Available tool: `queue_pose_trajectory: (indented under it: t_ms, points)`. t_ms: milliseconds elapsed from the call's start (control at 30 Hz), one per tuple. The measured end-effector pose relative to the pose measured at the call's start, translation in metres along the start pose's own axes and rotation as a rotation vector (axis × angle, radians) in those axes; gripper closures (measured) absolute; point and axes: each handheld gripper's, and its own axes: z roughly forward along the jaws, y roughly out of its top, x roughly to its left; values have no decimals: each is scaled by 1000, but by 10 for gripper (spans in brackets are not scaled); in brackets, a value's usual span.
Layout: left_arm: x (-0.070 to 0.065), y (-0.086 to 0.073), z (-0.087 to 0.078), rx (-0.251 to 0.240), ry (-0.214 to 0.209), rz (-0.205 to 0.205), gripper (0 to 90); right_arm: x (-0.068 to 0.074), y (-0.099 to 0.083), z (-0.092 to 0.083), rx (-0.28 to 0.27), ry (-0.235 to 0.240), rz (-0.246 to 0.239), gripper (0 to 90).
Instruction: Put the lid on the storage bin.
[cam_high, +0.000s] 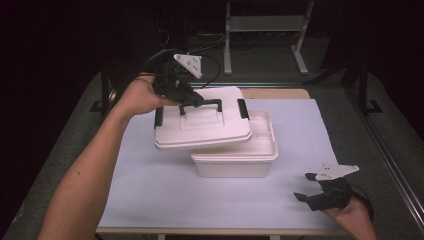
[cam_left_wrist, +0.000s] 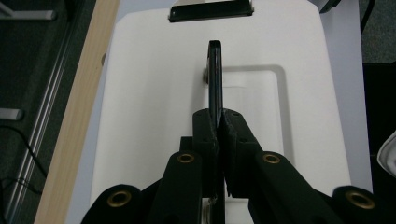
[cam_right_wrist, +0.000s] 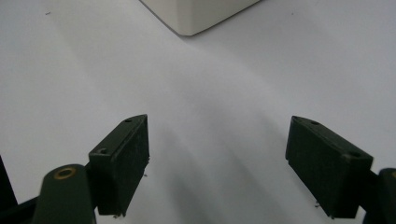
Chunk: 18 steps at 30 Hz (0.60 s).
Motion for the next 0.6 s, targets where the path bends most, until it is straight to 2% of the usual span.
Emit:
queue_pose_trajectory:
  t_ms: [233, 600]
  points:
    - [3, 9, 13, -9, -13, 12, 848, 0, 1, 1, 1, -1, -2, 210]
    - [5, 17, 33, -17, -30, 10, 848, 0, 3, 1, 1, -1, -3, 208]
